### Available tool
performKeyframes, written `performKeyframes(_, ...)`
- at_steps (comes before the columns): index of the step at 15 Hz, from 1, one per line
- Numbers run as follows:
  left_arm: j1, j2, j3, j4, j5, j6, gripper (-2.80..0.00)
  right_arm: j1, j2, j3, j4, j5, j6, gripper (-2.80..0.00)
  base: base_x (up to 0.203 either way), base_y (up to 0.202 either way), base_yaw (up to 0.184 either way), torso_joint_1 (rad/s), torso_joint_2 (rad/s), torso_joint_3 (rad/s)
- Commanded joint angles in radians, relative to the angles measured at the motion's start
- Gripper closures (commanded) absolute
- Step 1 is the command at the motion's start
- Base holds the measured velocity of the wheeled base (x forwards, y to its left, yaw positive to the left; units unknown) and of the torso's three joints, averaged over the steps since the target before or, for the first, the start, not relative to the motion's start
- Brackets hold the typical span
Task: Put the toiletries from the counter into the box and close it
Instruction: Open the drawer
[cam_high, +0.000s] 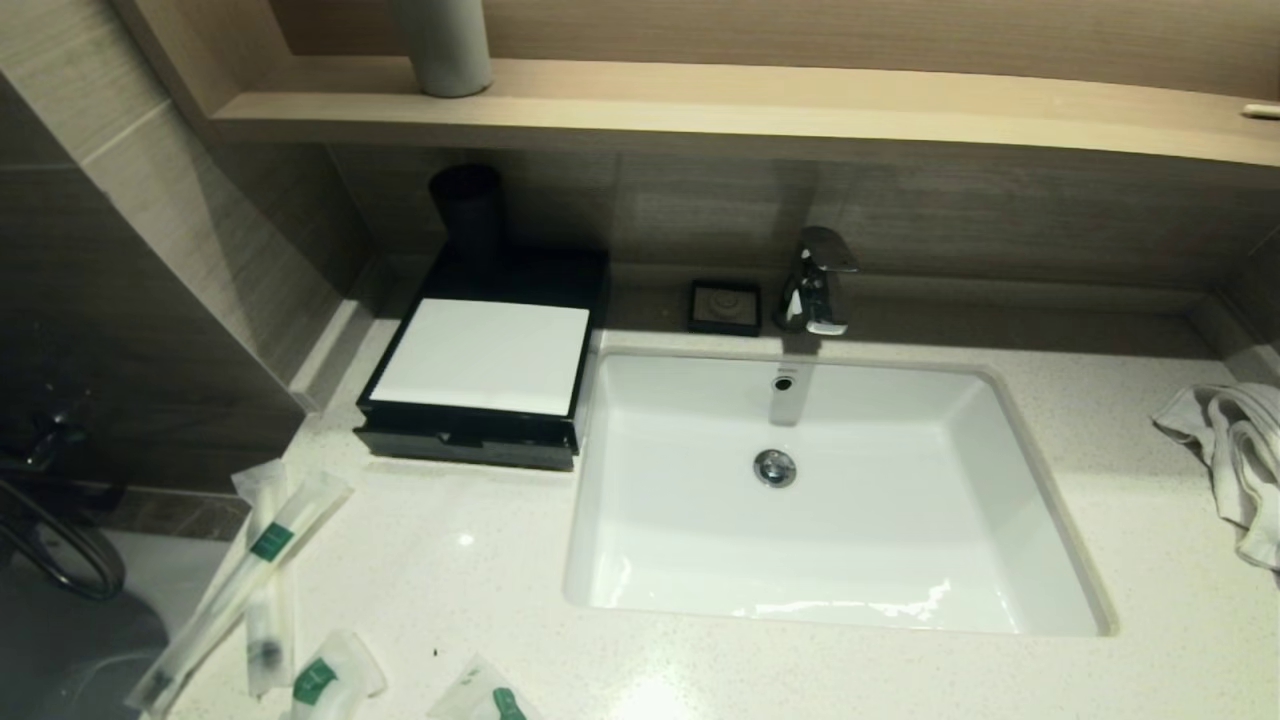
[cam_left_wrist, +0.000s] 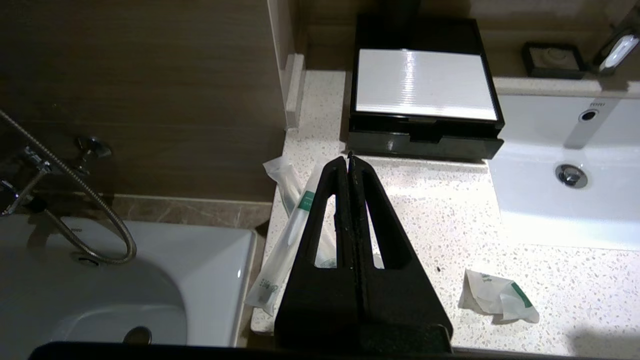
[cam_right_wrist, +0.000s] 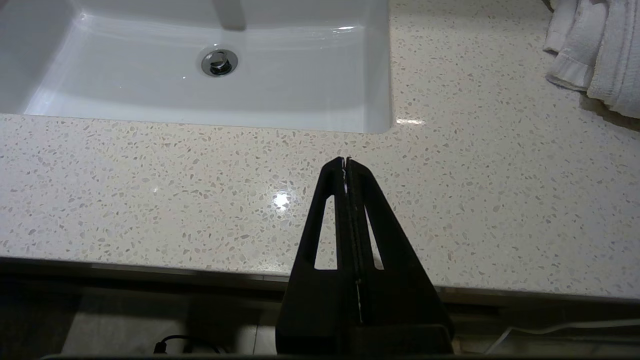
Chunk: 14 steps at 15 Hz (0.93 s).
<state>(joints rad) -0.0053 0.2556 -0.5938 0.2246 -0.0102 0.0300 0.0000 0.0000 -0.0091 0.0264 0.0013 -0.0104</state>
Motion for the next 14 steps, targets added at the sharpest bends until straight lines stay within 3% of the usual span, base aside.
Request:
performKeyframes(1,-0.001,0.183,-0.013,-0.013,-0.004,0.000,0.00,0.000,0.000,0.000,0.000,0.000,0.000,0.00,0.000,0.000,0.000,0.000,0.00,0.000)
performKeyframes(5,-0.003,0.409,0.004,-0.021,-0.015,0.003,0.00,0.000,0.000,0.000,0.001,0.000,0.000,0.00,0.000,0.000,0.000,0.000,0.00,0.000)
performKeyframes(9,-0.012,0.632,0.036,-0.018,-0.067,0.005,0.00,0.000,0.000,0.000,0.000,0.000,0.000,0.00,0.000,0.000,0.000,0.000,0.00,0.000)
performKeyframes(14,-0.100,0.715,0.152,0.009,-0.072,0.005,0.00,0.000,0.000,0.000,0.000,0.000,0.000,0.00,0.000,0.000,0.000,0.000,0.00,0.000)
